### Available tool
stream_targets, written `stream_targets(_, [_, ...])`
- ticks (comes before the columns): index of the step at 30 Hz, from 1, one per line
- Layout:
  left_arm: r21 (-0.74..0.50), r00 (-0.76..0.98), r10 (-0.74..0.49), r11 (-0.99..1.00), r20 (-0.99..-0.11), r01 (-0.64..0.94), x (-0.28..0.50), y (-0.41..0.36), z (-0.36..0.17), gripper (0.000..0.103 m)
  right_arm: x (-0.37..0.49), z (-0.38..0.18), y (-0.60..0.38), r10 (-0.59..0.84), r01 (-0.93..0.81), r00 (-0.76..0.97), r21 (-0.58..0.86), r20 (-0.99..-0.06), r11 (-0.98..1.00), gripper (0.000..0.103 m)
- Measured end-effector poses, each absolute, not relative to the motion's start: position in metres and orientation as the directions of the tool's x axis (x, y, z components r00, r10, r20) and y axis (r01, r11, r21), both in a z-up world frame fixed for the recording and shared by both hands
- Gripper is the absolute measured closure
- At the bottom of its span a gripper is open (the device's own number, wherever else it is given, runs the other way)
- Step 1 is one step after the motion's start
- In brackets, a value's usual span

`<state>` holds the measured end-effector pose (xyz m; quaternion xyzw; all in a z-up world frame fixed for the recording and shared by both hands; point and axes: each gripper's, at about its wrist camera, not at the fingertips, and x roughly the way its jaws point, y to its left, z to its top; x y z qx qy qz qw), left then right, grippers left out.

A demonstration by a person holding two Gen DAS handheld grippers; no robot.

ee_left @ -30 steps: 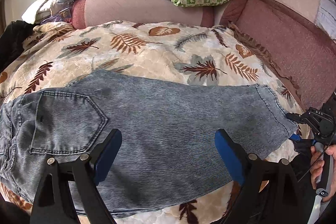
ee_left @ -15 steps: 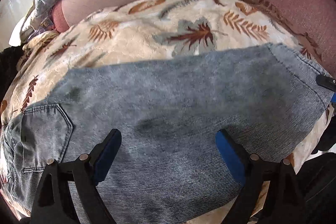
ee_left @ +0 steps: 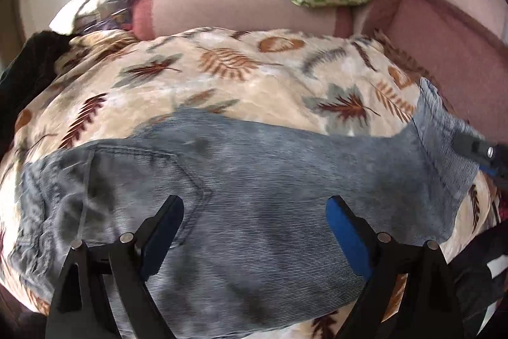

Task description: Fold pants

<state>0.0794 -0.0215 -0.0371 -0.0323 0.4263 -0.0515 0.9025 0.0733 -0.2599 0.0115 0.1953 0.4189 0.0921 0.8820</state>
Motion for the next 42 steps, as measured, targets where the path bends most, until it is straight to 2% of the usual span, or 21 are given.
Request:
stream_targets(5, [-0.136,0.680,-0.034,0.986,-0.732,-0.097,0.053,0.062,-0.024,0.011,0.057,-0.020,-0.141,0.426,-0.231,0.541,0.359,-0.725,0.904,0.084])
stream_targets(10, [-0.128,0.677,0.000,0.982,-0.736,-0.138,0.039,0.093,-0.024,0.011,0.042,-0.080,-0.090,0.433,-0.312,0.438,0.318,-0.788,0.895,0.080])
stream_targets(12, [-0.147,0.672,-0.025,0.981,-0.740,-0.125,0.040,0.091,-0.024,0.011,0.040,-0.073,-0.099,0.491,-0.329,0.423,0.376,-0.761,0.866,0.067])
stream_targets(13, [-0.158,0.676,-0.037,0.980,-0.736,-0.118,0.041,0.088,-0.022,0.011,0.041,-0.069,-0.106,0.547,-0.328,0.383,0.444,-0.745,0.834,0.049])
stream_targets(14, [-0.170,0.676,-0.056,0.980,-0.735,-0.103,0.042,0.083,-0.019,0.011,0.041,-0.064,-0.116,0.592,-0.316,0.359,0.503,-0.721,0.804,0.037])
stream_targets(19, [-0.231,0.675,-0.175,0.973,-0.717,0.007,0.053,0.041,-0.010,0.011,0.039,-0.042,-0.200,0.669,-0.143,0.458,0.694,-0.586,0.706,0.036])
stream_targets(22, [-0.224,0.652,-0.210,0.973,-0.729,0.063,0.061,0.007,-0.019,0.011,0.053,-0.060,-0.249,0.719,-0.023,0.480,0.812,-0.503,0.583,0.034])
stream_targets(24, [-0.161,0.594,-0.190,0.982,-0.782,0.101,0.067,-0.019,-0.039,0.011,0.068,-0.095,-0.265,0.758,0.094,0.420,0.854,-0.499,0.511,0.032])
stream_targets(25, [-0.094,0.550,-0.146,0.988,-0.822,0.122,0.071,-0.032,-0.057,0.011,0.076,-0.116,-0.269,0.762,0.175,0.366,0.844,-0.534,0.507,0.032])
stream_targets(26, [-0.013,0.491,-0.078,0.991,-0.868,0.134,0.075,-0.044,-0.077,0.011,0.077,-0.126,-0.275,0.779,0.207,0.356,0.856,-0.516,0.473,0.038])
stream_targets(27, [0.031,0.451,-0.037,0.989,-0.892,0.142,0.076,-0.050,-0.092,0.011,0.079,-0.123,-0.280,0.794,0.209,0.356,0.870,-0.493,0.447,0.038])
stream_targets(30, [0.017,0.492,-0.046,0.992,-0.869,0.123,0.068,-0.048,-0.089,0.011,0.089,-0.092,-0.289,0.784,0.129,0.363,0.861,-0.503,0.493,0.037])
stream_targets(33, [0.027,0.538,-0.039,0.993,-0.842,0.115,0.065,-0.050,-0.075,0.011,0.121,-0.075,-0.296,0.777,0.085,0.396,0.862,-0.489,0.499,0.030])
stream_targets(36, [0.068,0.557,-0.026,0.987,-0.830,0.147,0.065,-0.059,-0.075,0.011,0.170,-0.091,-0.288,0.804,0.077,0.339,0.866,-0.488,0.494,0.030])
stream_targets(38, [0.087,0.496,-0.008,0.982,-0.868,0.168,0.073,-0.064,-0.096,0.010,0.193,-0.116,-0.286,0.778,0.146,0.318,0.839,-0.541,0.524,0.030])
stream_targets(39, [0.057,0.521,-0.027,0.988,-0.853,0.145,0.071,-0.061,-0.097,0.009,0.204,-0.131,-0.283,0.775,0.171,0.291,0.827,-0.562,0.536,0.030])
stream_targets(42, [0.026,0.520,-0.049,0.990,-0.853,0.137,0.069,-0.055,-0.097,0.009,0.203,-0.123,-0.286,0.790,0.173,0.317,0.851,-0.524,0.495,0.030])
